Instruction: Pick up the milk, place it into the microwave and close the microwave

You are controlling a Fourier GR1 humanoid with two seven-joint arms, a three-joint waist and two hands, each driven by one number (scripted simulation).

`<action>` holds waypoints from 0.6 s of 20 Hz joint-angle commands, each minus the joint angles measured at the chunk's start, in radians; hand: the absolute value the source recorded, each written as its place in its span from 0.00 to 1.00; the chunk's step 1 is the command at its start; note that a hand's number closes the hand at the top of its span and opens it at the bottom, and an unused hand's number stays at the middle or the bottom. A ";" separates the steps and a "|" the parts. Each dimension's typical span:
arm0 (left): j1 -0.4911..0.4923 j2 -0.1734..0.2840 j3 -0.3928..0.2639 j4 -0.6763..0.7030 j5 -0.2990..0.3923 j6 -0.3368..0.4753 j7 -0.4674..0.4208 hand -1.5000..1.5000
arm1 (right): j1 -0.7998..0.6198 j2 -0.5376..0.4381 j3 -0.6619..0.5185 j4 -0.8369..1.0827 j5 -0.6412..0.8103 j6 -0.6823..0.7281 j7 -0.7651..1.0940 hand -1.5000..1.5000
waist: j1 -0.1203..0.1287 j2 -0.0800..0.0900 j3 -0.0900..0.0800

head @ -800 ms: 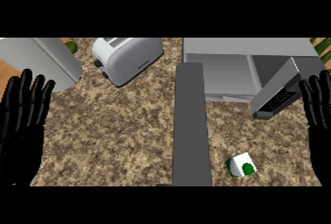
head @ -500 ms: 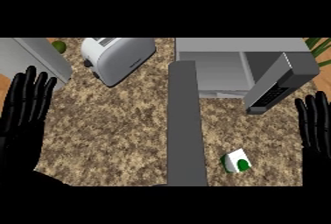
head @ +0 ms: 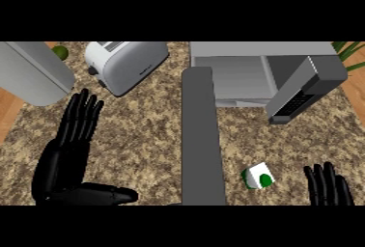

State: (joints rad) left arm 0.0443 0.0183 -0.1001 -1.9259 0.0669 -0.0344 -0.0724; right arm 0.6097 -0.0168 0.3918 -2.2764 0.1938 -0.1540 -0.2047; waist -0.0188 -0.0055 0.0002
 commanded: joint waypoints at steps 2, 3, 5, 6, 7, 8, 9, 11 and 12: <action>0.079 -0.018 -0.136 0.046 -0.043 0.069 -0.087 0.00 | 0.211 -0.036 0.108 -0.013 0.045 -0.035 -0.140 0.00 | 0.004 0.001 0.000; 0.079 -0.018 -0.167 0.056 -0.051 0.105 -0.098 0.00 | 0.237 -0.043 0.094 0.036 0.002 -0.031 -0.187 0.00 | 0.003 0.001 0.000; 0.085 -0.018 -0.203 0.004 -0.073 0.118 -0.067 0.00 | 0.178 -0.022 0.053 0.171 -0.003 -0.063 -0.243 0.00 | 0.010 0.002 0.001; 0.137 -0.018 -0.217 0.056 -0.074 0.116 -0.156 0.00 | 0.296 -0.040 0.116 0.154 0.011 -0.074 -0.341 0.00 | 0.002 0.000 0.000; 0.165 -0.018 -0.293 0.036 -0.098 0.188 -0.171 0.00 | 0.227 -0.044 0.054 0.165 -0.044 -0.059 -0.300 0.00 | 0.011 0.002 0.000; 0.125 -0.018 -0.242 0.085 -0.087 0.146 -0.186 0.00 | 0.279 -0.058 0.061 0.157 -0.058 -0.070 -0.340 0.00 | 0.007 0.002 0.000; 0.132 -0.018 -0.252 0.080 -0.073 0.138 -0.176 0.00 | 0.206 -0.085 -0.037 0.159 -0.115 -0.041 -0.305 0.00 | 0.012 0.004 0.000; 0.170 -0.015 -0.236 0.056 -0.064 0.131 -0.200 0.00 | 0.182 -0.050 -0.001 0.277 -0.082 -0.070 -0.376 0.00 | 0.016 0.004 0.000; 0.105 -0.018 -0.364 0.062 -0.101 0.283 -0.128 0.00 | 0.178 -0.021 0.028 0.348 -0.049 -0.089 -0.421 0.00 | 0.011 0.004 0.000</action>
State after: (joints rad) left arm 0.1741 0.0023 -0.3608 -1.8717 -0.0131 0.1337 -0.2243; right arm 0.8206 -0.0652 0.4211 -2.0729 0.1394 -0.2151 -0.5351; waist -0.0091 -0.0031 0.0002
